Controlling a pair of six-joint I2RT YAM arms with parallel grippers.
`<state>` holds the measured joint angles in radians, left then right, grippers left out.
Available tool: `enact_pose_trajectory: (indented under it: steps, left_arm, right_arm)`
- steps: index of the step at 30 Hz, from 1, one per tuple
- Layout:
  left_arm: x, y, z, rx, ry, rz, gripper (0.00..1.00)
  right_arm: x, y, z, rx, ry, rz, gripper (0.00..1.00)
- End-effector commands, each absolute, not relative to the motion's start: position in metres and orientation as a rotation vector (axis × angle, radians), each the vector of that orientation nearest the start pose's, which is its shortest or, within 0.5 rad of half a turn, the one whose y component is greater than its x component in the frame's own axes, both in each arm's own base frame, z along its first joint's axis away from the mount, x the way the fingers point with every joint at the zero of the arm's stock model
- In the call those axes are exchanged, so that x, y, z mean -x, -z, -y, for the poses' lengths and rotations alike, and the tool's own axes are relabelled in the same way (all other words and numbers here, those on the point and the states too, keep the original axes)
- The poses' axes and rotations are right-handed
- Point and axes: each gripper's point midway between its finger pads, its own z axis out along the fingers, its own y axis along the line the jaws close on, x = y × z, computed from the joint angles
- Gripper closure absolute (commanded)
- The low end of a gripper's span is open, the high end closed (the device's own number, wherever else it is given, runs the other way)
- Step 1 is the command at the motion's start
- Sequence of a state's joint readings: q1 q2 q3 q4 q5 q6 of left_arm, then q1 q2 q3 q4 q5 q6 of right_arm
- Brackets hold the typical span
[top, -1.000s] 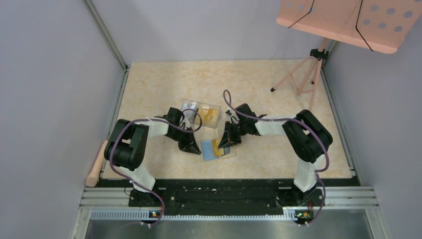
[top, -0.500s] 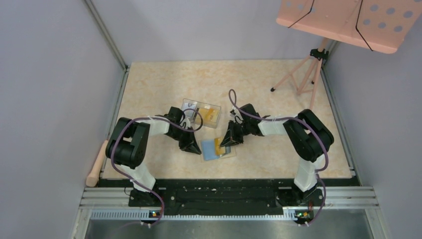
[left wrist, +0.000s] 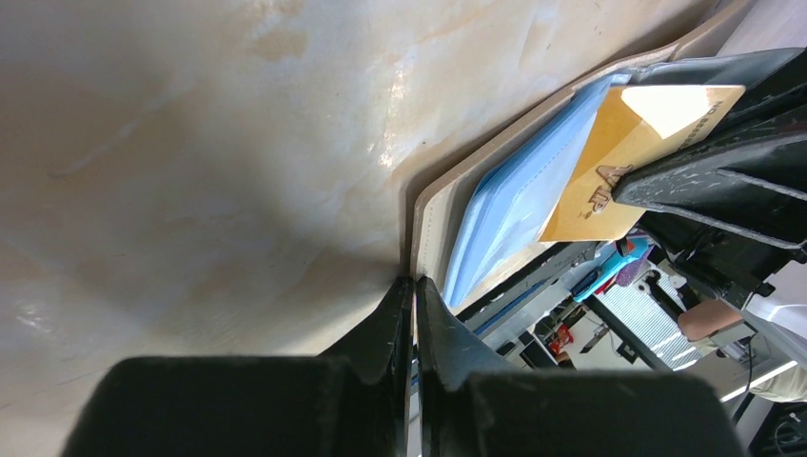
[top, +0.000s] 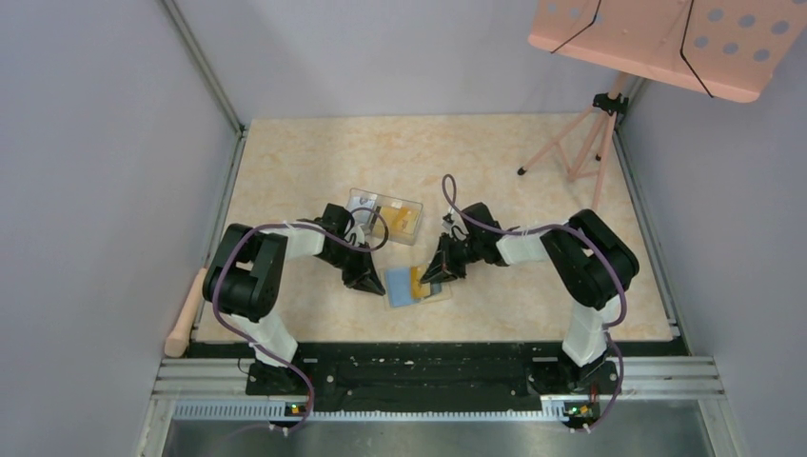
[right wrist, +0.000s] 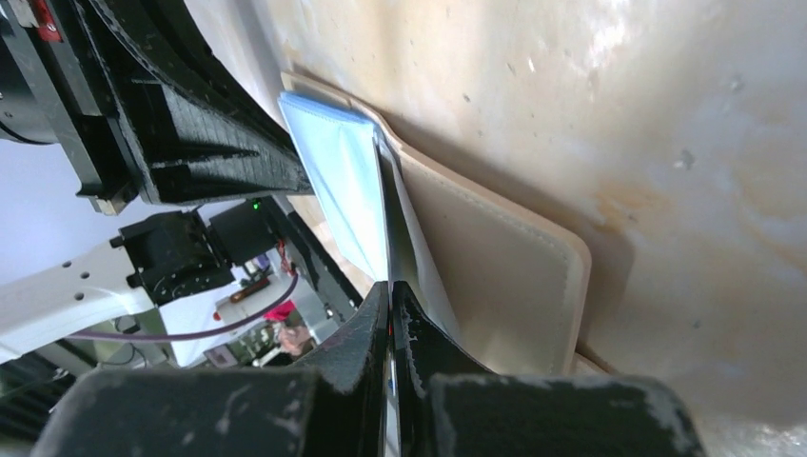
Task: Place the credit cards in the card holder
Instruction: Insert the credit card into the card holder.
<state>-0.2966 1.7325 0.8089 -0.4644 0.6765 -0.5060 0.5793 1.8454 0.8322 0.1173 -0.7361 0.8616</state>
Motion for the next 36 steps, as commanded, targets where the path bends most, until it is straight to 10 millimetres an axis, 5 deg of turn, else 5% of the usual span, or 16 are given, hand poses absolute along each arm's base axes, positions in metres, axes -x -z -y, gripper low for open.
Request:
enact_pose_trajectory:
  steps: [1,8,26,36]
  left_arm:
    - [-0.209,0.032,0.172,0.182,0.782,-3.107,0.92]
    - [-0.21,0.033,0.172,0.174,0.782,-3.111,0.92]
    - [-0.209,0.036,0.171,0.148,0.77,-3.127,0.93]
    - [-0.208,0.036,0.17,0.154,0.768,-3.127,0.94]
  right_arm:
    - [-0.226,-0.044,-0.321,-0.036,-1.539,-2.745,1.0]
    - [-0.222,-0.047,-0.321,-0.05,-1.573,-2.753,1.0]
    - [-0.214,-0.018,-0.333,0.138,-1.549,-2.802,1.0]
    - [-0.226,-0.021,-0.319,0.065,-1.254,-2.848,0.78]
